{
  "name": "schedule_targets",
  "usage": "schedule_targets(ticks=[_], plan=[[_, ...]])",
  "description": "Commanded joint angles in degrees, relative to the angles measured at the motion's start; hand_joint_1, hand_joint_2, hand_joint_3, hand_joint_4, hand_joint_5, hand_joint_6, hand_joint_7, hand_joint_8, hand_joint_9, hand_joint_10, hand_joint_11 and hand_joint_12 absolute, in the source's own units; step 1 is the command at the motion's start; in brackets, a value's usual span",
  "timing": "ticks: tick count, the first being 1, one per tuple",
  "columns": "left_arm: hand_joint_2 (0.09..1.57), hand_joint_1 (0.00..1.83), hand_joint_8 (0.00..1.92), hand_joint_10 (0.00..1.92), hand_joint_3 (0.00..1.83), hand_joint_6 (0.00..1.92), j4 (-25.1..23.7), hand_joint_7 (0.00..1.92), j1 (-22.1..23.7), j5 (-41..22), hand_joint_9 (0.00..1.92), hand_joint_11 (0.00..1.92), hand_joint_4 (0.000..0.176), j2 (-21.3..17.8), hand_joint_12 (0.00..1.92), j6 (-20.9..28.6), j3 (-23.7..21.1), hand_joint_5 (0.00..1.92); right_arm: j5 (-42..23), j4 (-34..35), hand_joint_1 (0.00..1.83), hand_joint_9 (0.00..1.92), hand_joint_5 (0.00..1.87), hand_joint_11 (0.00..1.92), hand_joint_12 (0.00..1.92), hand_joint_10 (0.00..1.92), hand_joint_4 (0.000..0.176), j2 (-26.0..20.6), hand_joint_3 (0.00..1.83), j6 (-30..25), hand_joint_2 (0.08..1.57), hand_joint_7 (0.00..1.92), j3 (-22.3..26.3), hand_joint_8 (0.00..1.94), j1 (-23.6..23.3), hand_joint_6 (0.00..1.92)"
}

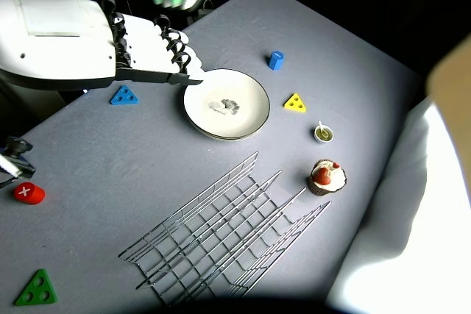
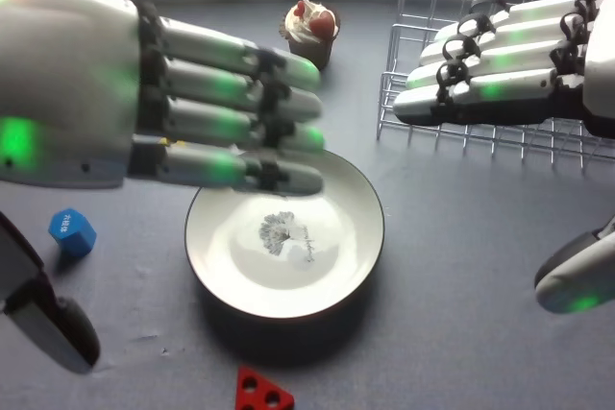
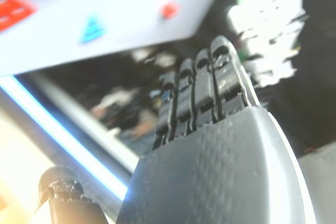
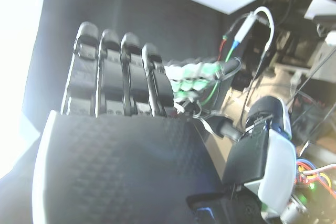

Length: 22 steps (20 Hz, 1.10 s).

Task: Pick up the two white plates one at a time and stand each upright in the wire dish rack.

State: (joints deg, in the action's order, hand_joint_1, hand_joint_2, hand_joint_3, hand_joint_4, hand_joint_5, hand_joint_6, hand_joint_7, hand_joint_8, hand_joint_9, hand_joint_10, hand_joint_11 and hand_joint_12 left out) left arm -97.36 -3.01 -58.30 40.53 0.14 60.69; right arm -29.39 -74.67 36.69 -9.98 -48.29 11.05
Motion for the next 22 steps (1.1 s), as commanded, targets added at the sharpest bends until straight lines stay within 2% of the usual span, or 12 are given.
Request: schedule_targets(ticks=[1, 6, 8, 10, 14, 18, 20, 22], plan=[[0.78, 0.08, 0.00, 0.01, 0.00, 0.00, 2.78, 0.10, 1.36, -1.41, 0.09, 0.10, 0.000, -0.49, 0.03, -0.14, 0.26, 0.10, -2.30, 3.20, 0.02, 0.16, 0.17, 0.17, 0.02, 0.01, 0.000, -0.26, 0.00, -0.08, 0.84, 0.18, 0.17, 0.00, -0.45, 0.01], [0.79, 0.07, 0.01, 0.01, 0.00, 0.01, -4.37, 0.11, 4.00, -4.32, 0.11, 0.11, 0.000, -0.36, 0.03, -0.14, 4.07, 0.10, -2.30, 3.21, 0.01, 0.16, 0.16, 0.18, 0.02, 0.00, 0.000, 0.08, 0.00, -0.10, 0.86, 0.17, 0.10, 0.00, -0.49, 0.01], [0.78, 0.06, 0.00, 0.00, 0.00, 0.00, -4.36, 0.10, 3.53, -4.11, 0.10, 0.12, 0.000, 0.02, 0.03, -0.14, 5.35, 0.10, -2.30, 3.21, 0.02, 0.16, 0.16, 0.17, 0.01, 0.00, 0.000, 0.12, 0.00, -0.11, 0.85, 0.18, 0.17, 0.00, -0.49, 0.01], [0.79, 0.08, 0.00, 0.00, 0.00, 0.00, -4.48, 0.11, -0.51, -2.95, 0.10, 0.12, 0.000, 1.04, 0.03, -0.14, 6.54, 0.10, -2.19, 3.21, 0.03, 0.16, 0.16, 0.17, 0.01, 0.00, 0.000, 0.09, 0.00, -0.27, 0.85, 0.18, 0.16, 0.00, -0.47, 0.00], [0.80, 0.06, 0.01, 0.01, 0.00, 0.01, 1.01, 0.13, -12.26, -0.66, 0.12, 0.13, 0.000, 2.01, 0.03, -0.14, 7.06, 0.12, -2.18, 3.29, 0.00, 0.15, 0.15, 0.17, 0.01, 0.00, 0.000, 0.06, 0.00, -0.27, 0.86, 0.16, 0.18, 0.00, -0.45, 0.00], [0.80, 0.06, 0.00, 0.00, 0.00, 0.00, 5.78, 0.11, -18.75, 1.35, 0.10, 0.11, 0.000, 2.75, 0.02, -0.14, 7.20, 0.11, -2.33, 3.85, 0.00, 0.17, 0.16, 0.17, 0.01, 0.01, 0.000, 0.45, 0.00, 0.15, 0.86, 0.18, 0.18, 0.01, -0.39, 0.00], [0.80, 0.04, 0.01, 0.01, 0.00, 0.00, 7.05, 0.12, -21.69, 2.48, 0.11, 0.11, 0.000, 3.40, 0.02, -0.14, 7.80, 0.11, -4.82, 6.48, 0.00, 0.16, 0.16, 0.18, 0.01, 0.01, 0.000, 0.99, 0.00, 5.35, 0.87, 0.18, -0.08, 0.00, 0.11, 0.00], [0.80, 0.04, 0.01, 0.01, 0.00, 0.01, 8.25, 0.14, -24.42, 3.34, 0.13, 0.13, 0.000, 4.04, 0.03, -0.14, 8.64, 0.12, -5.44, 6.53, 0.00, 0.16, 0.15, 0.18, 0.01, 0.00, 0.000, 1.37, 0.00, 8.24, 0.87, 0.17, -0.14, 0.00, 0.48, 0.00]])
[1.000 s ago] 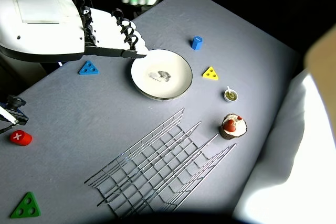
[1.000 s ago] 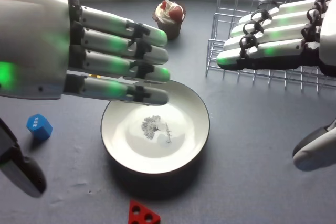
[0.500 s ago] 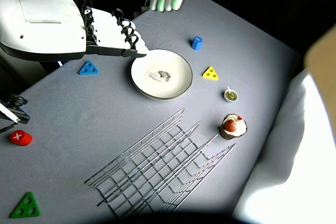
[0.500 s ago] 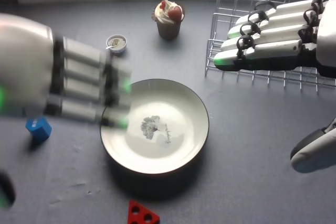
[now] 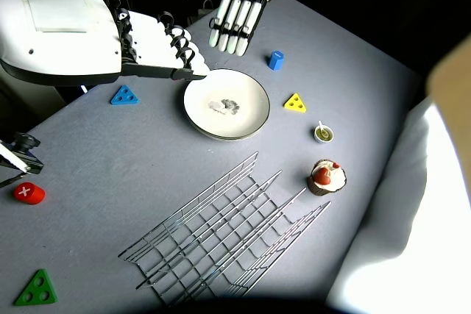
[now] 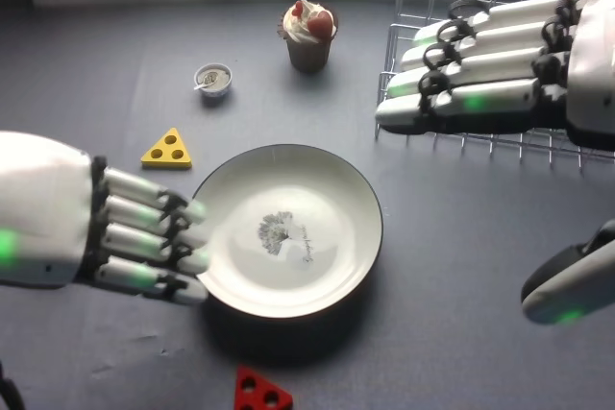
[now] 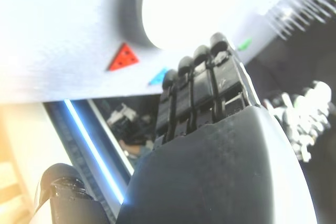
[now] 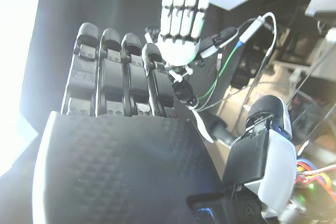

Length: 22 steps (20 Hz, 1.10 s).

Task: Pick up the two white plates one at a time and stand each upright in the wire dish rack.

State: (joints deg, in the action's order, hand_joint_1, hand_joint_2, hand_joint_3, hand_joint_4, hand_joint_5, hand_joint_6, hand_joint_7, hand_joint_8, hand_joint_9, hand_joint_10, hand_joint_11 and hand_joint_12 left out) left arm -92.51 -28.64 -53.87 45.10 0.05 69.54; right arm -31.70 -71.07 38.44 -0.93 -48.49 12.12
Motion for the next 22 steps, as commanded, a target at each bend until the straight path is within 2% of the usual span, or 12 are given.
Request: schedule_targets(ticks=[1, 4, 5, 8, 12, 16, 22], plan=[[0.80, 0.04, 0.01, 0.01, 0.00, 0.00, 4.38, 0.14, -0.22, -0.95, 0.13, 0.13, 0.000, -0.07, 0.03, -0.05, 0.49, 0.12, -3.61, 3.06, 0.00, 0.15, 0.14, 0.17, 0.01, 0.00, 0.000, -0.12, 0.00, 0.93, 0.87, 0.16, -0.18, 0.00, -0.33, 0.00], [0.80, 0.06, 0.01, 0.01, 0.00, 0.01, 7.09, 0.14, -3.37, 0.33, 0.12, 0.12, 0.000, 1.20, 0.02, -0.05, 2.80, 0.13, -5.52, 5.31, 0.01, 0.15, 0.14, 0.16, 0.00, 0.01, 0.000, 1.72, 0.00, 4.54, 0.88, 0.16, -1.87, 0.00, 0.94, 0.00], [0.81, 0.06, 0.00, 0.00, 0.00, 0.00, 8.50, 0.12, -4.18, 0.78, 0.11, 0.11, 0.000, 1.61, 0.01, -0.05, 3.58, 0.11, -7.65, 7.75, 0.02, 0.16, 0.15, 0.18, 0.01, 0.01, 0.000, 3.00, 0.00, 7.90, 0.88, 0.18, -3.00, 0.01, 1.81, 0.01], [0.80, 0.05, 0.00, 0.00, 0.00, 0.00, 11.21, 0.12, -4.01, 2.09, 0.11, 0.11, 0.000, 2.89, 0.01, -0.05, 4.71, 0.12, -11.76, 13.40, 0.02, 0.16, 0.17, 0.18, 0.01, 0.00, 0.000, 4.91, 0.00, 14.26, 0.88, 0.18, -5.05, 0.00, 3.95, 0.01], [0.80, 0.08, 0.01, 0.01, 0.00, 0.01, 14.21, 0.13, -2.97, 2.97, 0.11, 0.12, 0.000, 4.90, 0.02, -0.05, 4.99, 0.13, -10.57, 13.90, 0.00, 0.14, 0.16, 0.16, 0.00, 0.00, 0.000, 5.46, 0.01, 15.49, 0.89, 0.17, -5.87, 0.00, 4.56, 0.00], [0.81, 0.06, 0.00, 0.00, 0.00, 0.00, 14.20, 0.12, -2.81, 3.52, 0.11, 0.12, 0.000, 6.21, 0.02, -0.05, 4.99, 0.12, -8.43, 13.84, 0.00, 0.14, 0.14, 0.16, 0.00, 0.00, 0.000, 5.14, 0.00, 18.43, 0.88, 0.16, -5.57, 0.00, 5.08, 0.00], [0.81, 0.02, 0.00, 0.00, 0.00, 0.00, 14.10, 0.11, -4.44, 4.23, 0.11, 0.12, 0.000, 7.46, 0.01, -0.05, 5.32, 0.11, -7.06, 13.94, 0.00, 0.11, 0.08, 0.12, 0.00, 0.00, 0.000, 5.21, 0.00, 18.43, 0.88, 0.11, -5.68, 0.00, 5.38, 0.00]])
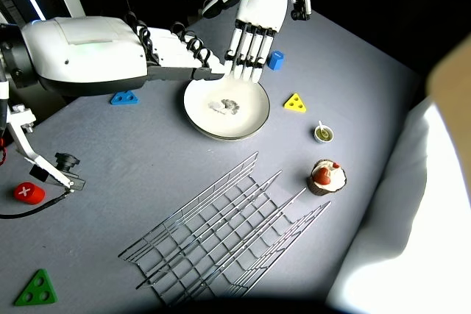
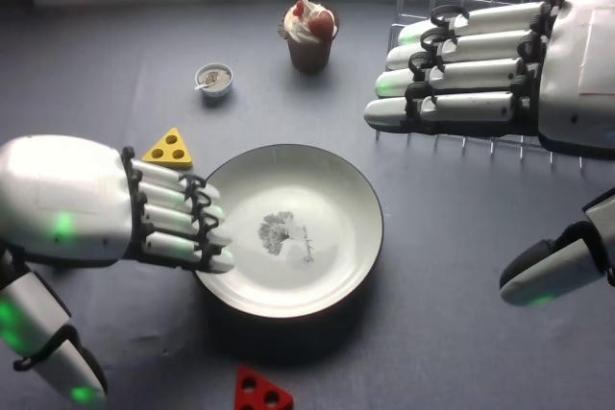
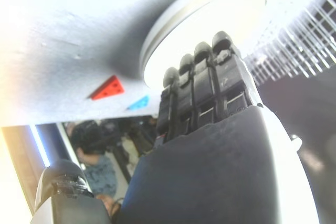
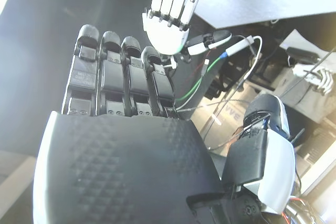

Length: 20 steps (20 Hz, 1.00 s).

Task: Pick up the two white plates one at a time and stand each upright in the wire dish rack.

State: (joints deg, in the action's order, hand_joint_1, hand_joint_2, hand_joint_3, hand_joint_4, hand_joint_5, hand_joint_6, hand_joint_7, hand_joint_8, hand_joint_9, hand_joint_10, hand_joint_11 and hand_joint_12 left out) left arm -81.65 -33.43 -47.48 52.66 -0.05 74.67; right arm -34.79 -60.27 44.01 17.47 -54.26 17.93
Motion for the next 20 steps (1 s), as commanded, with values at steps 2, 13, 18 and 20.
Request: schedule_targets(ticks=[2, 13, 18, 20], plan=[[0.81, 0.02, 0.00, 0.00, 0.00, 0.00, 3.73, 0.10, -0.50, -1.69, 0.10, 0.10, 0.000, 0.42, 0.00, 0.05, 0.65, 0.09, -4.20, 3.32, 0.00, 0.13, 0.09, 0.14, 0.01, 0.01, 0.000, -0.31, 0.00, 0.03, 0.88, 0.12, -0.13, 0.01, -0.35, 0.00], [0.81, 0.08, 0.01, 0.01, 0.00, 0.00, 6.30, 0.12, -3.57, 0.83, 0.13, 0.12, 0.000, 3.08, 0.01, 0.05, 3.03, 0.11, -6.02, 4.02, 0.00, 0.14, 0.10, 0.14, 0.01, 0.00, 0.000, 0.03, 0.00, 1.94, 0.89, 0.14, -2.03, 0.00, -0.23, 0.00], [0.81, 0.09, 0.00, 0.00, 0.00, 0.01, 6.70, 0.12, -5.24, 1.09, 0.11, 0.11, 0.000, 3.56, 0.00, 0.05, 3.28, 0.12, -6.07, 4.09, 0.00, 0.14, 0.10, 0.15, 0.01, 0.00, 0.000, 0.37, 0.00, 6.03, 0.90, 0.14, -2.61, 0.00, 0.40, 0.00], [0.80, 0.09, 0.00, 0.00, 0.00, 0.00, 7.56, 0.11, -5.98, 1.17, 0.11, 0.11, 0.000, 3.62, 0.00, 0.05, 3.27, 0.11, -6.06, 3.79, 0.00, 0.15, 0.10, 0.16, 0.01, 0.01, 0.000, 0.57, 0.00, 6.23, 0.89, 0.14, -2.85, 0.01, 0.71, 0.00]])
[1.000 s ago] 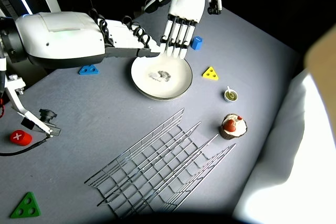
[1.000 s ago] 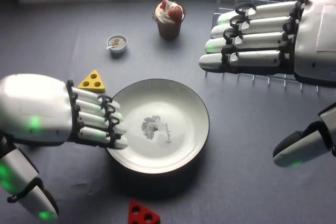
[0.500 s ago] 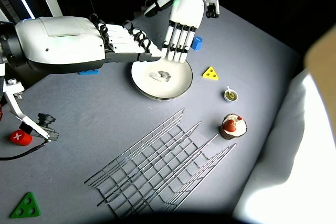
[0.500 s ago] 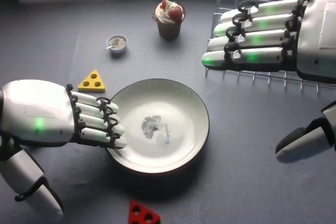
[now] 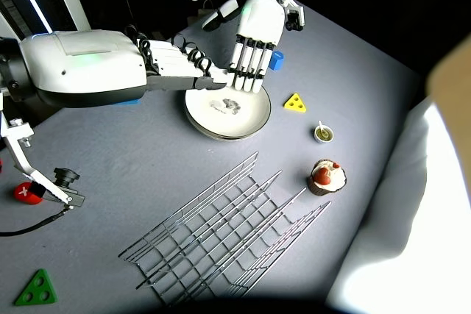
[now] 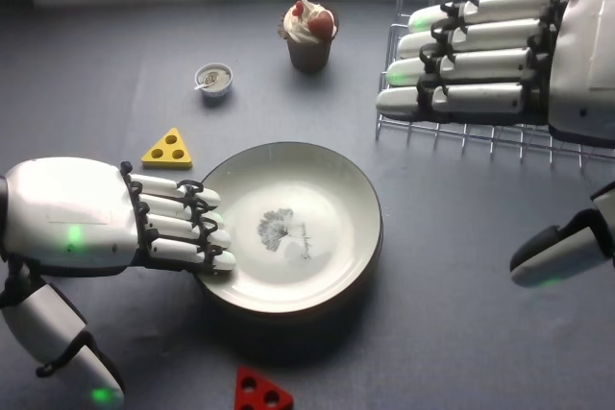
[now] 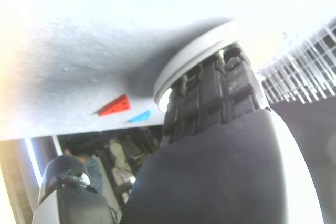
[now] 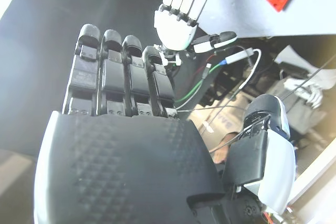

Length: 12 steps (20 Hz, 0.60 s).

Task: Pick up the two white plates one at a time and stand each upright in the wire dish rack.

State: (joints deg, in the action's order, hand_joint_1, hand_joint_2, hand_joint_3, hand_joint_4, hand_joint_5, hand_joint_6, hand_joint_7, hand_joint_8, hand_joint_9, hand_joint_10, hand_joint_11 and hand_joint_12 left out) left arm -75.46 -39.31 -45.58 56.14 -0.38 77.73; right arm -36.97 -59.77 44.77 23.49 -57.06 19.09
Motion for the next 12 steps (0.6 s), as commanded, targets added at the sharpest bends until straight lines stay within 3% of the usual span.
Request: schedule_targets(ticks=[1, 12], plan=[[0.81, 0.06, 0.00, 0.00, 0.00, 0.00, 1.76, 0.11, -0.55, -0.71, 0.10, 0.10, 0.000, 0.33, 0.00, 0.38, 0.29, 0.10, -3.67, 2.62, 0.00, 0.15, 0.10, 0.15, 0.01, 0.00, 0.000, -0.01, 0.00, 0.22, 0.89, 0.14, -0.18, 0.00, -0.27, 0.00], [0.81, 0.05, 0.00, 0.00, 0.00, 0.00, 4.39, 0.08, -0.33, -1.06, 0.08, 0.10, 0.000, 6.91, 0.00, 0.38, 4.28, 0.08, -2.36, 0.07, 0.00, 0.15, 0.11, 0.14, 0.00, 0.00, 0.000, 0.70, 0.00, -0.25, 0.90, 0.15, -0.58, 0.00, 0.59, 0.00]])
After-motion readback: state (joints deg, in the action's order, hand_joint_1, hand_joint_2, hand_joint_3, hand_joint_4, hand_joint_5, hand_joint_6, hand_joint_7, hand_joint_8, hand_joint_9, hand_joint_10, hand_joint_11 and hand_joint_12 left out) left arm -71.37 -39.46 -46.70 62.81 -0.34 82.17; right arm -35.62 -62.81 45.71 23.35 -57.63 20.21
